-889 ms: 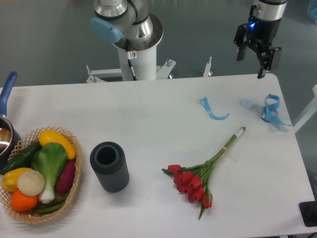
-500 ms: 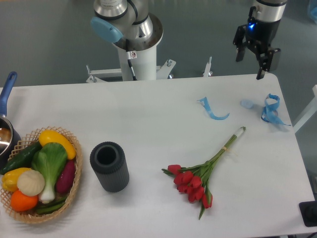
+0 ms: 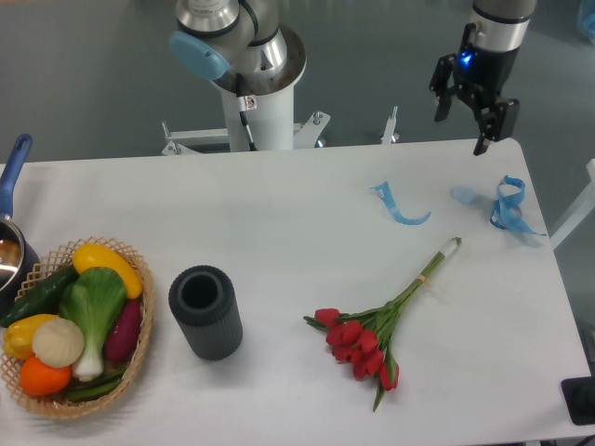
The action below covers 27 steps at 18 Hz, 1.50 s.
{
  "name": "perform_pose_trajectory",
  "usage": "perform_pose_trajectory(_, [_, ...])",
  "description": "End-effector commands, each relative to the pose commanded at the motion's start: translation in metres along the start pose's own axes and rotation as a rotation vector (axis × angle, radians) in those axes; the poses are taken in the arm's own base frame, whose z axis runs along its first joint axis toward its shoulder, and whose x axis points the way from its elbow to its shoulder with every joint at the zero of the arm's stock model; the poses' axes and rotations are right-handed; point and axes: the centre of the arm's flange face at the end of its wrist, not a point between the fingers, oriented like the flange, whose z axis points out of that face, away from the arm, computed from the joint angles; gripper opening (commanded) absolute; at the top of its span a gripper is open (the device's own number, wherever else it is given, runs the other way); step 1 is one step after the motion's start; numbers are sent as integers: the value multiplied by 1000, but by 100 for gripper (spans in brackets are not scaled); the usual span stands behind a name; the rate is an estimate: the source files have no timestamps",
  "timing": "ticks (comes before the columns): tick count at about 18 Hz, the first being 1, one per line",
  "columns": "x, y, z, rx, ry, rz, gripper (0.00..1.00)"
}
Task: Pick up the flowers from the table
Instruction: 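Move the open gripper down toward the tulip bouquet's stems, then lower the gripper around the stems just above the red tulip heads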
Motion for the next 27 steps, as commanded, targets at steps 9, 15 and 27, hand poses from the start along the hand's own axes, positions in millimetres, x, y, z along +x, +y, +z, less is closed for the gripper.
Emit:
perform_pose_trajectory(9, [-42, -37, 80, 13, 26, -180, 100])
perform_pose_trajectory(15, [-58, -60, 113, 5, -8, -247, 100])
perform_pose_trajectory(27, [-80, -86, 191, 42, 91, -246, 100])
